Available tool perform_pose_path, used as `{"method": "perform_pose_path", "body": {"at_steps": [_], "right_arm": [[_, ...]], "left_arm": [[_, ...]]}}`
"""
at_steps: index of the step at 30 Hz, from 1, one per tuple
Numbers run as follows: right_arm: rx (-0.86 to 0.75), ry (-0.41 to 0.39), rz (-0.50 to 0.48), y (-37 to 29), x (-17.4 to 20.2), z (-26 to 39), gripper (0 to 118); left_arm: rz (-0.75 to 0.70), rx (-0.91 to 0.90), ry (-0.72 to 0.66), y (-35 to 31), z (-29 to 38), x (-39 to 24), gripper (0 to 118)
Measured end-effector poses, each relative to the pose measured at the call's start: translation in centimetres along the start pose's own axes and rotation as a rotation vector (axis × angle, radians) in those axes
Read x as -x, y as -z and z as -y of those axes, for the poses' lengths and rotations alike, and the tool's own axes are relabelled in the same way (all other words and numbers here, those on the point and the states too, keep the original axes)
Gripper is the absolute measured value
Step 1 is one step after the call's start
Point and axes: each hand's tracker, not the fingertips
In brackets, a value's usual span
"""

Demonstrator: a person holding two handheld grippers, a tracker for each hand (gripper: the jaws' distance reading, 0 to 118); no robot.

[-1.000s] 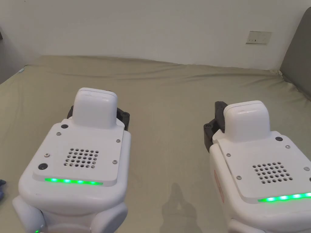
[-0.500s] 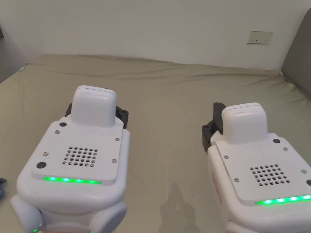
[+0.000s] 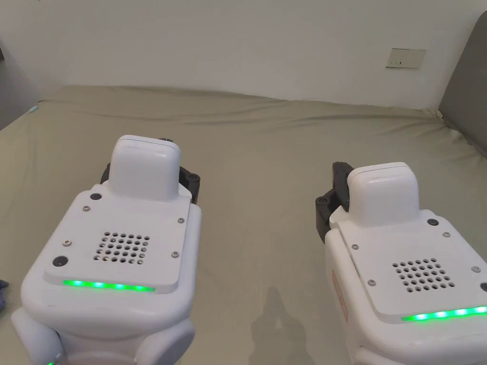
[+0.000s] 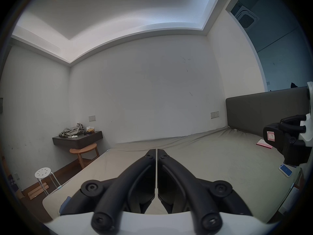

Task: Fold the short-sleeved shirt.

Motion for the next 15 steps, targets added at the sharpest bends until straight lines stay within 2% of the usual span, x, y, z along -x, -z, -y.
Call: {"method": "perform_pose_path", "body": {"at_steps": [13, 14, 15], "right_arm": [[-0.006, 0.006, 0.004, 0.1, -0.02, 0.0, 0], [-0.007, 0.004, 0.01, 0.11, -0.03, -0.01, 2], [-0.009, 0.003, 0.011, 0.12, -0.04, -0.02, 15]], "left_arm": [[-0.001, -0.007, -0.001, 0.02, -0.12, 0.11, 1], [-0.002, -0.008, -0.002, -0.01, -0.1, 0.15, 1], [-0.003, -0.011, -0.002, -0.05, -0.06, 0.16, 1]]}}
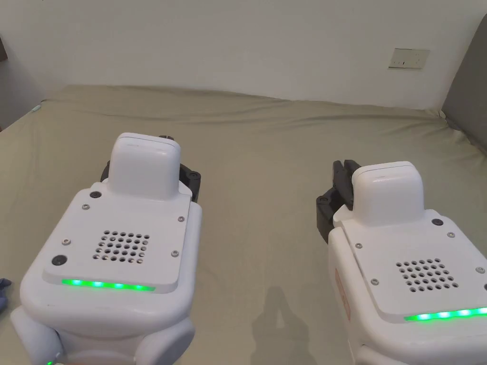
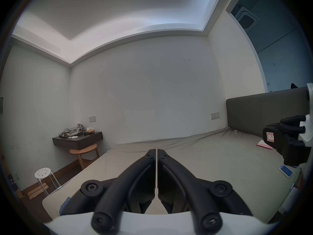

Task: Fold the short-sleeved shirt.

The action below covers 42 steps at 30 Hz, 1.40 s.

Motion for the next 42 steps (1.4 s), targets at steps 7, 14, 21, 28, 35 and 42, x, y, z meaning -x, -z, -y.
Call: {"method": "perform_pose_path", "body": {"at_steps": [7, 14, 21, 28, 35, 42], "right_arm": [[-0.041, 0.025, -0.034, -0.1, -0.2, -0.2, 118], [0.039, 0.017, -0.051, 0.3, -0.1, -0.9, 118], [0.23, 0.258, -0.02, 0.7, -1.4, -3.5, 118], [0.307, 0.178, 0.062, 1.7, -1.6, -3.8, 118], [0.299, 0.17, 0.058, 1.7, -0.9, -3.7, 118], [0.301, 0.161, 0.06, 1.9, -0.8, -3.4, 118]], "left_arm": [[0.001, 0.011, 0.017, 0.1, 0.1, 0.1, 104], [-0.007, -0.027, -0.019, -0.1, -0.1, 0.5, 117], [-0.015, -0.031, -0.01, -0.3, -0.3, 0.9, 117], [-0.012, -0.045, -0.01, -0.4, -0.7, 0.8, 117], [-0.015, -0.045, -0.006, -0.3, -0.7, 0.8, 117], [-0.022, -0.043, -0.006, -0.2, -0.7, 0.9, 117]]}}
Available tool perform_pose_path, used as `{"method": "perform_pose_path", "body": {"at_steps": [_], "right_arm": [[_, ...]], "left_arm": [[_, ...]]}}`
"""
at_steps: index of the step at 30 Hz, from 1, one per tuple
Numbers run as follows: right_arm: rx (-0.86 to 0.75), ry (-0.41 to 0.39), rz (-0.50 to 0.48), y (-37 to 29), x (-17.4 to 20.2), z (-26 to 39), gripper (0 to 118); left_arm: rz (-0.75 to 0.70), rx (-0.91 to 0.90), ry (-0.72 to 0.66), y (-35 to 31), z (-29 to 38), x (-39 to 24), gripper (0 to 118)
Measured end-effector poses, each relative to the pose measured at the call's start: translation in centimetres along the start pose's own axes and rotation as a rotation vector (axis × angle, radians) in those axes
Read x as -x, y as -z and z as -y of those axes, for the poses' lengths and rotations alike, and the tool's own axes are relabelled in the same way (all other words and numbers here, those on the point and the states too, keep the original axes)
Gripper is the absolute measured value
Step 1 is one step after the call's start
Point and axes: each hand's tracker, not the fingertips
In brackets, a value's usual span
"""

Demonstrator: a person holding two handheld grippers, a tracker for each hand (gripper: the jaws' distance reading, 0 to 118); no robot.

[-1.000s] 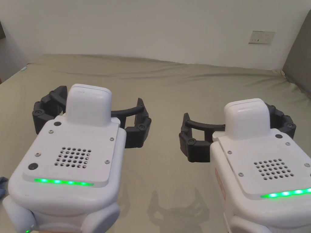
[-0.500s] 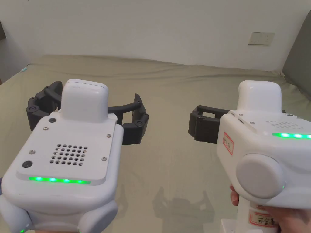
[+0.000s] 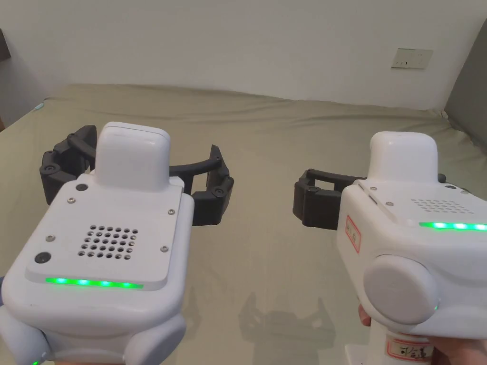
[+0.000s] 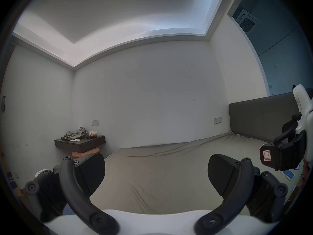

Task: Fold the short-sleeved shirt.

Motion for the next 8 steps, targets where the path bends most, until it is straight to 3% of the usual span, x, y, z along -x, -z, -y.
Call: {"method": "perform_pose_path", "body": {"at_steps": [8], "right_arm": [[0.012, -0.008, -0.031, 0.04, 0.27, 0.37, 118]], "left_arm": [[0.003, 0.003, 0.002, 0.01, 0.1, -0.09, 117]]}}
